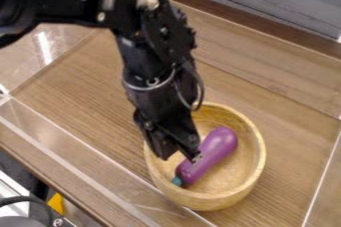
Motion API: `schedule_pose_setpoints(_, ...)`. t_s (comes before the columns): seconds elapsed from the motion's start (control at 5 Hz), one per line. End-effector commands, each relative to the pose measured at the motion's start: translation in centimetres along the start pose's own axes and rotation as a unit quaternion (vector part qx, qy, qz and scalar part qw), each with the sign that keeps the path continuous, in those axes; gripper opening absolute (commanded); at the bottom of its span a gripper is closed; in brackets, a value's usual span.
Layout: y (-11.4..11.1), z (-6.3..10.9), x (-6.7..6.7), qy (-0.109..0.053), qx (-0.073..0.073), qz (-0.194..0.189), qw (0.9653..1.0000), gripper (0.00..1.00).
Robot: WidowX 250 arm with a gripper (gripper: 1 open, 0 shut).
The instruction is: Remove the purple eggplant from inside the brown bowl and put it on the table
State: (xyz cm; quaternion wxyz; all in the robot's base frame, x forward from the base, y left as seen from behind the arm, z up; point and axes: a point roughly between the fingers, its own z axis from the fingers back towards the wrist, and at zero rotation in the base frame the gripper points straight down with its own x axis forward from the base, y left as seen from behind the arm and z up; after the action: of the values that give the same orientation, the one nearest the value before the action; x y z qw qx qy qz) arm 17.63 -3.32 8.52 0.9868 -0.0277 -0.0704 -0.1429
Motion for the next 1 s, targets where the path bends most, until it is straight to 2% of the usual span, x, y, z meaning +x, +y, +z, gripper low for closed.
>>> schedule_pose_setpoints(0.0, -0.1, 0.9, 1.6, -0.017, 0.008, 0.007, 0.9998, 1.00)
schedule_pose_setpoints(0.4, 1.4, -0.8, 3.2, -0.015, 0.009, 0.028, 0.9994, 1.00)
schedule_pose_setpoints(0.8, -0.7, -4.6, 2.3, -0.015, 0.002, 0.000, 0.9999, 1.00)
